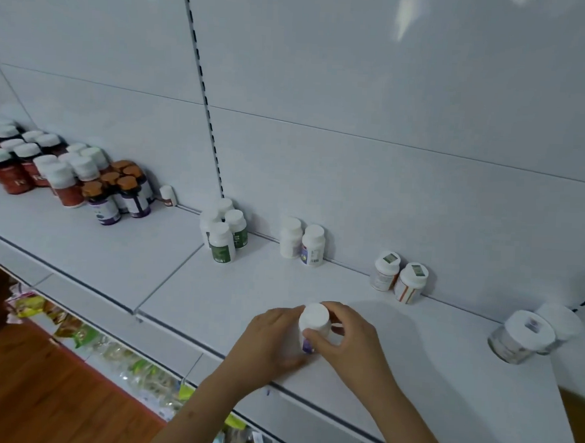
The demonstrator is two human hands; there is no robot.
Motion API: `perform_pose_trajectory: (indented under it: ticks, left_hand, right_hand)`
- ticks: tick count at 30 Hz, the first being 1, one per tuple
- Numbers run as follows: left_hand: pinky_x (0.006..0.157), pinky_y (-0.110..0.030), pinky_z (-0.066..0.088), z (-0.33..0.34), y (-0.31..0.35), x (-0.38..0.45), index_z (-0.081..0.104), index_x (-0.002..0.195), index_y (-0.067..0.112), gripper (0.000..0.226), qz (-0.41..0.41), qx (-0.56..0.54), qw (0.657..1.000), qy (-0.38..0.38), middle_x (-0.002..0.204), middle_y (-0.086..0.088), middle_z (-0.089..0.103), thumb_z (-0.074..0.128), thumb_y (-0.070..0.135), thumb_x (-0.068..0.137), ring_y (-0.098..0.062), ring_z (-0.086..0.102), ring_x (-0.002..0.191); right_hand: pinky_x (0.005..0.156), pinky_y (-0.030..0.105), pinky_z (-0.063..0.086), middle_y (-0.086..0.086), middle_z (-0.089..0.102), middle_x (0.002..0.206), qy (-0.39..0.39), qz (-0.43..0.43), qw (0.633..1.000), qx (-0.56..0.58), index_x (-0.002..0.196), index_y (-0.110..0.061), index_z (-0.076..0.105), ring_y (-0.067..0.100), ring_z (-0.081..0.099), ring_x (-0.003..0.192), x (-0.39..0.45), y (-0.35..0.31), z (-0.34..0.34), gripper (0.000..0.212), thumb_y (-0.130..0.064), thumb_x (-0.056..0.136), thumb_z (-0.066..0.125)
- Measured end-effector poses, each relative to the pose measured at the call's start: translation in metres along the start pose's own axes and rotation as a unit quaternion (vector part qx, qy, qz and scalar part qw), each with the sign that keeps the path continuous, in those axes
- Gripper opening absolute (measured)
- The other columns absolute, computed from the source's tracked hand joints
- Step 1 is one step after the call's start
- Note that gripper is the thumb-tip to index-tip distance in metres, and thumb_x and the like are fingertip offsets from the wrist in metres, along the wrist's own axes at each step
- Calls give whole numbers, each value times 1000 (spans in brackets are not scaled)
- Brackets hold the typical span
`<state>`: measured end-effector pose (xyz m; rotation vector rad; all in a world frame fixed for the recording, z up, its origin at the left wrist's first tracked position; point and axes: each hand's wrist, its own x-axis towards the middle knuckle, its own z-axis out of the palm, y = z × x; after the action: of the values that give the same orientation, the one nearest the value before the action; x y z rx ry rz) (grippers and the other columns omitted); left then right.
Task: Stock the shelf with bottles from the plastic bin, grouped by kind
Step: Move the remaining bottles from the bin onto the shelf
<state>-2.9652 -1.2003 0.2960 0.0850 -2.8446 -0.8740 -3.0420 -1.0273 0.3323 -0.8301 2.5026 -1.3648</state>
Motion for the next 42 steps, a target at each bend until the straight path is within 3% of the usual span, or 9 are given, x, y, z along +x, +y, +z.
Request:
perform_pose_trajectory:
  ticks: [3, 6, 9, 15, 19, 24, 30, 37, 42]
  left_hand:
    - [115, -22, 11, -18, -54, -10, 37, 150, 31, 84, -24, 110, 994, 13, 155, 14, 35, 32, 82, 83, -10, 29, 144]
    - [118, -33, 18, -39, -97, -12, 41, 147, 32, 83, -91, 152, 981, 81, 156, 12, 34, 17, 81, 84, -15, 28, 146]
    - [116, -30, 19, -47, -111, -12, 40, 147, 34, 72, -110, 167, 976, 92, 157, 13, 33, 20, 72, 90, -13, 26, 146]
    - [114, -29, 19, -46, -109, -14, 46, 143, 32, 64, -107, 172, 974, 102, 153, 12, 39, 28, 65, 92, -14, 31, 144]
    - [116, -31, 20, -48, -108, -15, 43, 145, 32, 66, -104, 170, 976, 89, 155, 12, 37, 23, 65, 91, -15, 28, 145]
    - [116, -32, 19, -53, -108, -15, 43, 145, 31, 68, -103, 165, 977, 85, 155, 10, 37, 20, 64, 90, -16, 28, 145]
    - [115, -36, 24, -57, -111, -15, 47, 144, 27, 70, -103, 150, 980, 77, 153, 6, 41, 21, 63, 89, -19, 32, 143]
    - [115, -40, 29, -55, -102, -50, 55, 137, 22, 70, -56, 90, 993, 48, 148, 0, 48, 29, 59, 85, -24, 39, 141]
    - [107, -22, 33, -36, -14, -52, 56, 135, 23, 64, 7, 2, 1000, 23, 140, 5, 53, 37, 57, 84, -14, 50, 128]
  right_hand:
    - [83, 23, 52, -19, 66, 99, 7, 29, 999, -11, 104, -36, 62, 0, 60, 95, 4, -2, 12, 33, -41, 75, 78]
    - [80, 29, 53, -17, 64, 98, -20, 42, 997, -64, 107, -36, 57, 4, 60, 91, 7, -7, 24, 41, -47, 73, 76]
    - [78, 34, 54, -14, 65, 93, -36, 31, 995, -87, 109, -32, 53, 11, 62, 87, 17, -21, 37, 44, -41, 73, 76]
    - [70, 31, 52, -7, 65, 93, 124, -5, 992, -24, 115, -23, 53, 14, 61, 82, 80, -56, 59, 51, -37, 75, 81]
    - [74, 36, 53, 3, 67, 101, 101, 50, 993, -44, 111, -14, 54, 24, 64, 92, 118, -31, 85, 44, -29, 78, 79]
    - [78, 28, 43, 11, 64, 109, 124, 89, 987, -60, 105, -6, 59, 28, 61, 102, 130, -14, 107, 38, -17, 76, 81]
    - [106, 31, 35, 13, 50, 136, 143, 103, 982, -72, 139, -4, 47, 28, 45, 128, 80, -20, 111, 58, -23, 89, 69]
    - [107, 27, 38, -5, 51, 140, 143, 44, 982, -116, 140, -18, 49, 12, 47, 129, -2, -24, 48, 48, -42, 98, 53]
    - [108, 20, 31, -10, 47, 144, 185, 24, 975, -122, 144, -23, 43, 6, 42, 132, -55, -31, -23, 52, -49, 99, 47]
